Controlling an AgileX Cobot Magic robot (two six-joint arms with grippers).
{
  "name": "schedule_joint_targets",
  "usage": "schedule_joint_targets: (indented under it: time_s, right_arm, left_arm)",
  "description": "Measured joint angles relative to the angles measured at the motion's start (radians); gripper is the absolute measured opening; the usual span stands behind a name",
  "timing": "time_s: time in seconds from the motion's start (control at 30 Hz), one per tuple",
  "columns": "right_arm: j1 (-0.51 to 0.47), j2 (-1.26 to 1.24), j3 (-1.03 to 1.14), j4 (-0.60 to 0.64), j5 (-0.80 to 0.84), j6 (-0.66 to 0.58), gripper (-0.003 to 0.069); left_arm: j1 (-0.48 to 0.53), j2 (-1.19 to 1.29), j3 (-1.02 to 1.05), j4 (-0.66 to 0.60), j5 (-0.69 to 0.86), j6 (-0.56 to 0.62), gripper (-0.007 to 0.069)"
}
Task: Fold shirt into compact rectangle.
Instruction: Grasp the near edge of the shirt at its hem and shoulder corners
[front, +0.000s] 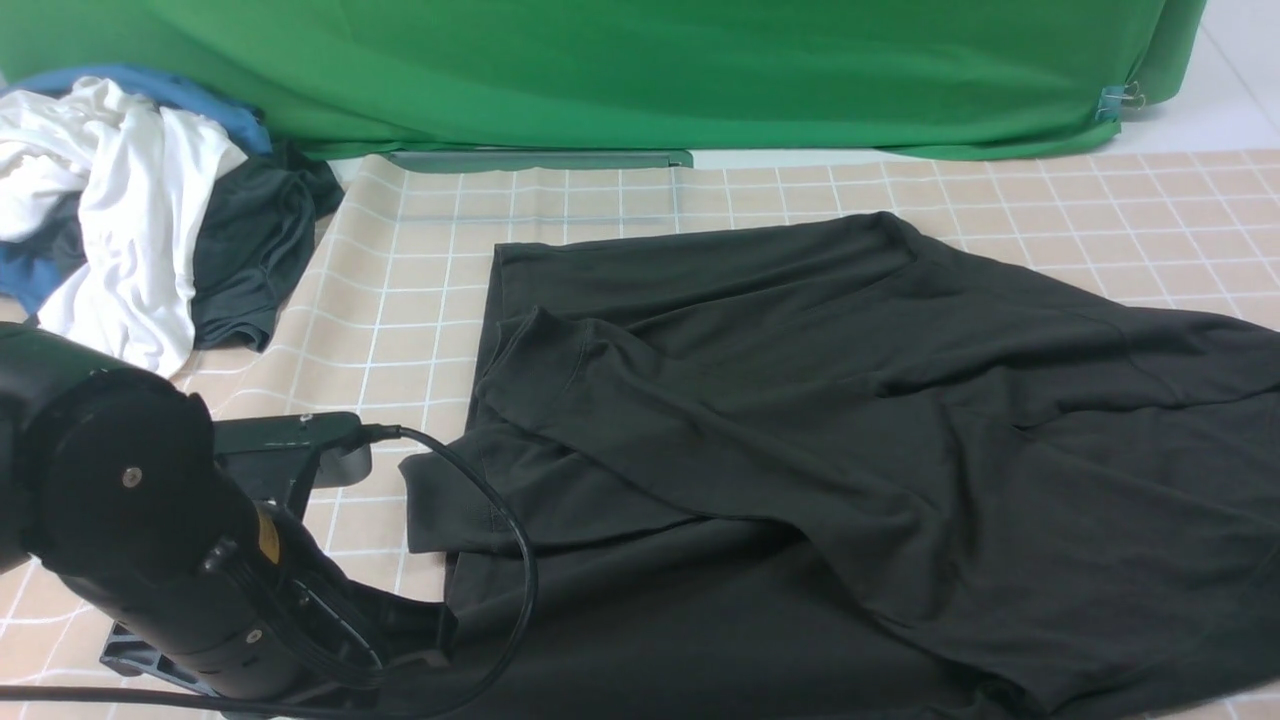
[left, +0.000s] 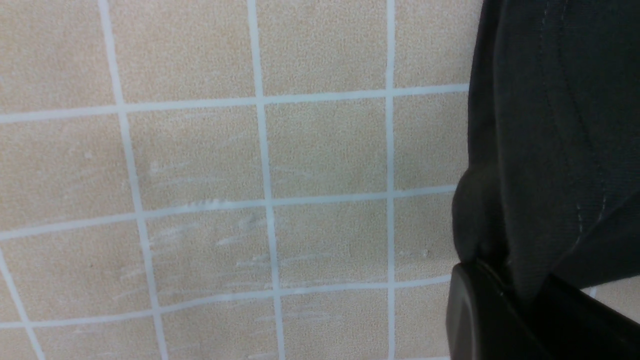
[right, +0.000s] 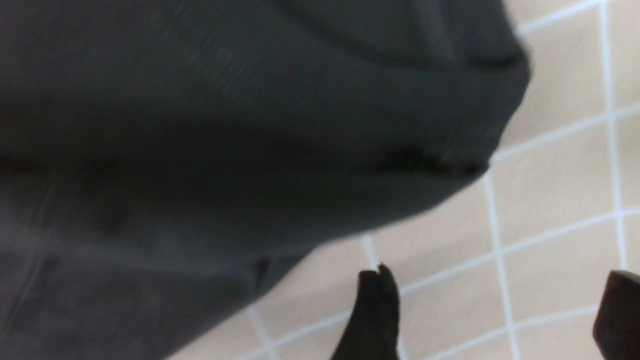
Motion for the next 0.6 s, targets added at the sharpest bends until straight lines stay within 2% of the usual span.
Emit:
schedule_joint_targets:
  time_s: [0.17, 0.47, 0.6]
  right_arm:
    - [-0.006, 0.086, -0.027, 0.051, -0.014, -0.076, 0.0576]
    - [-0.007, 0.158, -0.035, 0.086, -0.103, -0.138, 0.0569]
    - [-0.007, 0.164, -0.039, 0.1, -0.124, -0.151, 0.0487]
  left_arm:
    - [0.0, 0.0, 0.0, 0.0, -0.001, 0.0, 0.002]
    - [0.001, 0.0, 0.0, 0.0, -0.001, 0.0, 0.002]
    - [0.001, 0.0, 0.0, 0.0, -0.001, 0.0, 0.002]
